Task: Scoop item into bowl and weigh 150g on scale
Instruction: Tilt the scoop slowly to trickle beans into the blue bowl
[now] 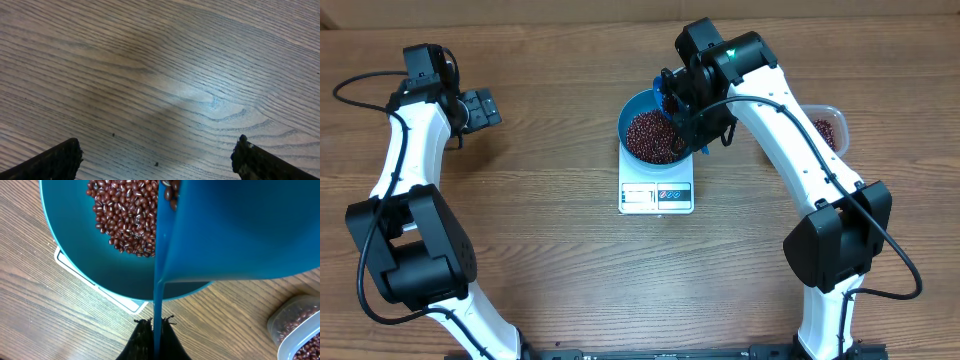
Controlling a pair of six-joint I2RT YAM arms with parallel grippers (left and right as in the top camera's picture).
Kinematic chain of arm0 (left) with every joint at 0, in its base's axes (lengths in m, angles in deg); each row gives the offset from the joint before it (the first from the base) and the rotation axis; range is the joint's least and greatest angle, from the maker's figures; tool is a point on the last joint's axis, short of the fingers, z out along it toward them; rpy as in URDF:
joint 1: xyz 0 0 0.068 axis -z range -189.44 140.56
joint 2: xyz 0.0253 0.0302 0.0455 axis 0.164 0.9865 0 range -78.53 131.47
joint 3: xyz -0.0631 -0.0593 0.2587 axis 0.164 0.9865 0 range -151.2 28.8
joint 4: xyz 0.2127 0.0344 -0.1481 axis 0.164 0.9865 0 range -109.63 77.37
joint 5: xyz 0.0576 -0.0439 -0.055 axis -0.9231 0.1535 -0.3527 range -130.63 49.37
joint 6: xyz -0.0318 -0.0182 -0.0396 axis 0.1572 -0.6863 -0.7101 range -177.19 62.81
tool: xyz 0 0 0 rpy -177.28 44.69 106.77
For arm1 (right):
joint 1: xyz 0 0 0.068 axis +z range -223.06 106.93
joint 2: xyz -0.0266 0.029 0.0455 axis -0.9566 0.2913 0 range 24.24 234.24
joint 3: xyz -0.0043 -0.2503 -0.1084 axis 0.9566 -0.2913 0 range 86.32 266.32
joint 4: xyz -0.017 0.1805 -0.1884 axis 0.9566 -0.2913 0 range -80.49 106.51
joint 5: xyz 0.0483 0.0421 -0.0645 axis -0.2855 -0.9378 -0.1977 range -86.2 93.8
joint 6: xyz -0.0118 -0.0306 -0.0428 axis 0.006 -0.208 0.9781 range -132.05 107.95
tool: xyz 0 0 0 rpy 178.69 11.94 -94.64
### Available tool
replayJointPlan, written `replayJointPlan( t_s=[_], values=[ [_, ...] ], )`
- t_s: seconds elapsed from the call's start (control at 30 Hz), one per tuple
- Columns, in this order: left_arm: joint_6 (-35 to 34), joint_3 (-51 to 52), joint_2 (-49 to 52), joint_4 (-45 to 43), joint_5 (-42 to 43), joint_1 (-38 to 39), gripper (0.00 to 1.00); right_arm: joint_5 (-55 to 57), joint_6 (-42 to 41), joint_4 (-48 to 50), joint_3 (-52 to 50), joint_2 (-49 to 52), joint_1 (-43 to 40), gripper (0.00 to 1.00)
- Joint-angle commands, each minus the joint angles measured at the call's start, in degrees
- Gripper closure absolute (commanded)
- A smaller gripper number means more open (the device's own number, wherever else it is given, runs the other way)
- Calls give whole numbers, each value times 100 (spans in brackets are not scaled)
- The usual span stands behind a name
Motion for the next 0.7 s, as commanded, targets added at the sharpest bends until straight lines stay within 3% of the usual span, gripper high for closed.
replayJointPlan(
  t_s=[0.0, 0.47, 0.67],
  values=[
    [28, -52, -2, -20, -72, 17, 0, -57, -46, 33, 162, -179, 4, 96],
    [289, -50, -2, -85, -675, 11, 0, -229, -61, -83, 162, -179, 7, 96],
    [234, -66, -24, -369, 621, 11, 0, -229, -63, 46, 162, -179, 7, 96]
  ],
)
